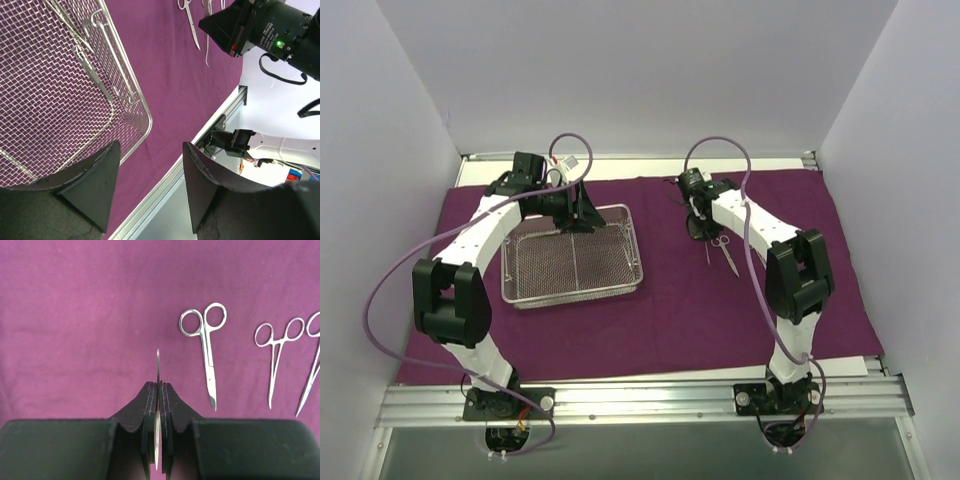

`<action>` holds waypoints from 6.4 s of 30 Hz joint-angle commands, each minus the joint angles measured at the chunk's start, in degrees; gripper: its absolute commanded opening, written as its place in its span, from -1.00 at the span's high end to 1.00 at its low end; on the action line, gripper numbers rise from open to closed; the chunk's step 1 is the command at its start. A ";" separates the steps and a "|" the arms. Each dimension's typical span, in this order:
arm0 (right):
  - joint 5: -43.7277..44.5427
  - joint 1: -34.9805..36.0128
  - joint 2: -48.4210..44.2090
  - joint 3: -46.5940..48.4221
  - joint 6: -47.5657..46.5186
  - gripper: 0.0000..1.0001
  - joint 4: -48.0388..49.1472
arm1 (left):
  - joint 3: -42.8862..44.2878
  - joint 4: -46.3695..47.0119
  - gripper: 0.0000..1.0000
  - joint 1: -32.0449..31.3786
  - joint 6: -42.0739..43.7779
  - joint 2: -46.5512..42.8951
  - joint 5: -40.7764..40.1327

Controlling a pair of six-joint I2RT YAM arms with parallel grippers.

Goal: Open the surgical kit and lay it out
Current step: Place the medical item in the surgical kit, then pick up the medical item from the container, then place the medical item in the surgical kit.

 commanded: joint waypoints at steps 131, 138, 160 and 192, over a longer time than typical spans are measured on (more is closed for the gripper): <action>-8.40 -14.07 -25.32 -2.21 -5.89 0.46 -11.20 | 21.15 -11.72 0.95 -16.12 -13.00 20.11 -43.15; -24.43 -13.72 -27.24 -3.87 -10.45 0.28 -2.43 | 16.68 -8.04 0.95 -11.55 -6.32 12.98 -25.26; -36.62 20.20 -33.84 -13.19 -61.96 0.15 3.57 | -2.31 -8.65 0.95 -12.85 5.55 -1.53 19.25; -30.38 34.09 -26.28 -11.34 -74.36 0.20 -0.39 | -0.91 -10.40 0.95 -18.31 4.23 2.16 21.54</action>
